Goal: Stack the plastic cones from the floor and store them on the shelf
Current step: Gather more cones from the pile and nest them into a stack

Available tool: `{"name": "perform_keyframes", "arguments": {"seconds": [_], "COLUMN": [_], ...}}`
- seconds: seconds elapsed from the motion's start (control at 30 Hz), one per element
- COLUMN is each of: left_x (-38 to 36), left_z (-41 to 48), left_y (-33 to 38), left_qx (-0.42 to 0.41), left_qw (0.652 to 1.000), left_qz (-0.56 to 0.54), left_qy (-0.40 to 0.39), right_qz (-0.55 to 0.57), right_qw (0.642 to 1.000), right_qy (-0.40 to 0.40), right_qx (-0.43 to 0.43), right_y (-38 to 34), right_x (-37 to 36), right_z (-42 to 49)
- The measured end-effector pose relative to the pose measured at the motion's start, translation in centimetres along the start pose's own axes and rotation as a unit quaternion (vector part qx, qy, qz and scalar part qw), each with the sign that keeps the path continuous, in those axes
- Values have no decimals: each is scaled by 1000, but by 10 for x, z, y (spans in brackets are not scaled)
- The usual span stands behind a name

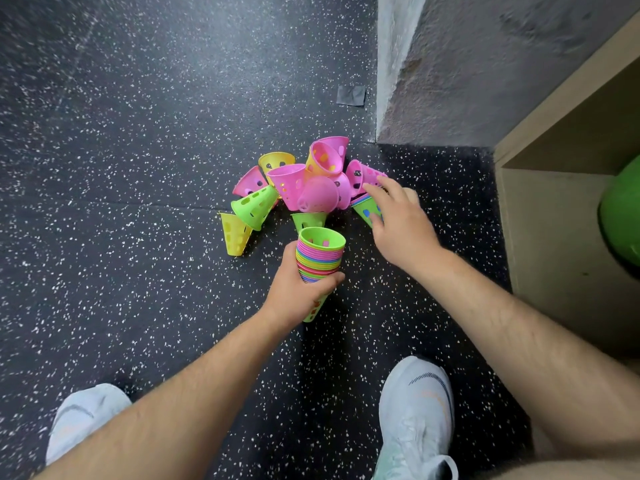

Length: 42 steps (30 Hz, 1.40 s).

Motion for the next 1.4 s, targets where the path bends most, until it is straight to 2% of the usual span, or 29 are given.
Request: {"name": "perform_keyframes", "arguments": {"seconds": [0.1, 0.2, 0.47, 0.63, 0.77, 0.83, 0.9, 1.0, 1.07, 1.13, 1.2, 1.4], "left_x": [-1, -2, -4, -3, 0, 1, 1, 7, 15, 23, 31, 48], "left_z": [0, -1, -3, -7, -11, -12, -12, -10, -7, -4, 0, 6], "left_y": [2, 5, 6, 5, 4, 3, 3, 6, 7, 6, 6, 6], "left_qx": [-3, -3, -8, -8, -12, -12, -12, -12, -16, -20, -19, -10], "left_qw": [1000, 1000, 1000, 1000, 1000, 1000, 1000, 1000, 999, 999, 999, 998], "left_qz": [2, 9, 24, 9, 4, 2, -7, -23, -24, -15, -6, -5], "left_qy": [-3, -7, -11, -13, -8, -3, 3, 14, 25, 40, 48, 57], "right_qz": [-50, -39, 18, 208, 271, 259, 203, 191, 236, 261, 253, 130], "right_qw": [997, 995, 1000, 973, 954, 958, 974, 977, 968, 963, 966, 989], "right_qy": [-61, -82, -22, 89, 130, 108, 47, -63, -52, 14, 44, -10], "right_qx": [-15, -30, -7, -35, 8, 51, 87, 74, 69, 64, 28, -77], "right_y": [13, 21, 16, 2, -30, -49, -62, -71, -75, -76, -71, -60], "right_x": [-8, -14, -6, 32, 54, 54, 38, 7, 1, 5, 8, -2], "right_z": [17, 21, -1, -18, -31, -38, -44, -53, -49, -34, -10, 48]}}
Point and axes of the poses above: each hand's wrist, its own z-axis towards the middle knuckle, its own x-axis out of the back of the hand, y = z × x, the point moved 5 cm from there along z, towards the middle knuckle, and after that the axes turned 4 degrees about -y, right-handed, at the moved point
